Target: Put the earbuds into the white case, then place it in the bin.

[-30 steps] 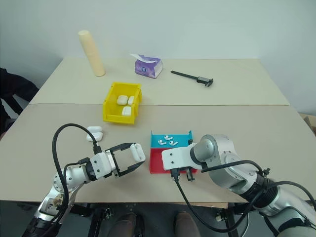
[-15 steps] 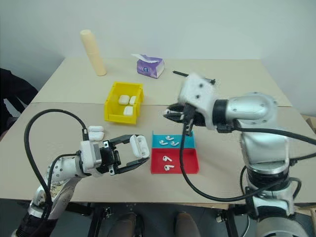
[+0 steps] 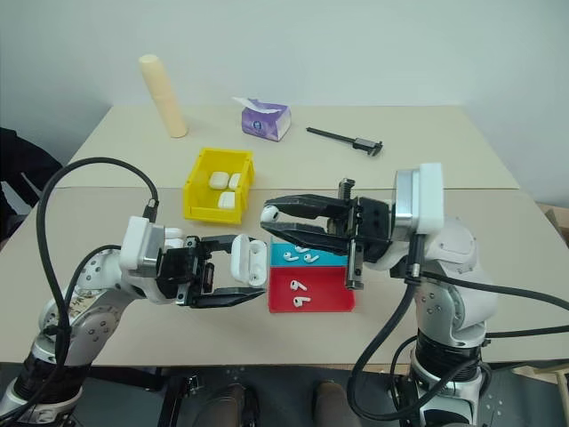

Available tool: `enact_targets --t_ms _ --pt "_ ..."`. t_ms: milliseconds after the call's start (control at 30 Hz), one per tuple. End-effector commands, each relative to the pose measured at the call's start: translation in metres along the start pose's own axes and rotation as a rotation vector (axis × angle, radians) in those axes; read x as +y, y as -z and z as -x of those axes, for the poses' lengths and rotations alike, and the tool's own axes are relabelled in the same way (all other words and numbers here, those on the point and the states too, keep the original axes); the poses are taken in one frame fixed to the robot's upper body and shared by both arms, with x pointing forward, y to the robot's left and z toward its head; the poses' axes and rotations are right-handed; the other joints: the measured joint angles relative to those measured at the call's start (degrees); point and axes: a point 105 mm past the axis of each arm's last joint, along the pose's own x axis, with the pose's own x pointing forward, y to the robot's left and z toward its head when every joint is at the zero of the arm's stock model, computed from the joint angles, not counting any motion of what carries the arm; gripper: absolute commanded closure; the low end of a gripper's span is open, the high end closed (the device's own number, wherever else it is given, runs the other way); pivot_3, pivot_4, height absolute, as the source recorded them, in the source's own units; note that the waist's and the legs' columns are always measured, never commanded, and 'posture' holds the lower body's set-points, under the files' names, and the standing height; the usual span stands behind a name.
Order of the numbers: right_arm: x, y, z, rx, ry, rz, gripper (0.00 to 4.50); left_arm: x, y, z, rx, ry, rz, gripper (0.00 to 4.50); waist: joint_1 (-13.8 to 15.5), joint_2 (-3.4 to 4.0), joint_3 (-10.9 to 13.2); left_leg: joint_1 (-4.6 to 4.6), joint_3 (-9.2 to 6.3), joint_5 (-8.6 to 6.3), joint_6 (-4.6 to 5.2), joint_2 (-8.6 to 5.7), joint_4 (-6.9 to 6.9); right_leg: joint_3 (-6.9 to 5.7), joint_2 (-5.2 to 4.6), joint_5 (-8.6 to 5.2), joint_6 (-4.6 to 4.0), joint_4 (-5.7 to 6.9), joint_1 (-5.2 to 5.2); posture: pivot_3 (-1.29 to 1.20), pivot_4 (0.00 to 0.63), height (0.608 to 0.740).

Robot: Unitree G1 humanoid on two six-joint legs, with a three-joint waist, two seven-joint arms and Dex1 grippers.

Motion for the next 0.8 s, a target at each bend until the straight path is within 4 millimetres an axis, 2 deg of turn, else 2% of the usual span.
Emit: enact_targets --t_ms 33,233,500,800 --pt "0.005 -0.003 -0.005 -0.074 -0.039 0.026 3.89 -0.003 -0.018 -0.001 -0.023 0.024 -0.051 1.73 0.1 0.00 0.0 0.00 0.00 0.00 0.00 0.00 0.00 0.00 0.00 0.00 0.00 0.00 0.00 0.00 0.150 0.740" --pt "0.012 0.009 -0.009 -0.075 -0.078 0.016 3.89 -0.005 -0.020 -0.001 -0.035 0.013 -0.055 1.73 0.1 0.00 0.0 0.02 0.04 0.00 -0.01 0.00 0.00 -0.01 0.00 0.00 0.00 0.01 0.02 0.00 0.150 0.740" --pt "0.010 0.022 -0.008 -0.052 -0.071 0.018 3.89 -0.006 -0.022 -0.002 -0.046 0.012 -0.061 1.73 0.1 0.00 0.0 0.02 0.05 0.00 -0.01 0.00 0.00 0.00 0.00 0.00 0.00 0.01 0.01 0.00 0.150 0.740" --pt "0.012 0.028 -0.006 -0.026 -0.088 0.017 3.89 -0.006 -0.021 -0.003 -0.053 -0.002 -0.064 1.73 0.2 0.00 0.0 0.02 0.05 0.00 0.00 0.00 0.00 0.00 0.00 0.00 0.00 0.00 0.01 0.00 0.150 0.740"
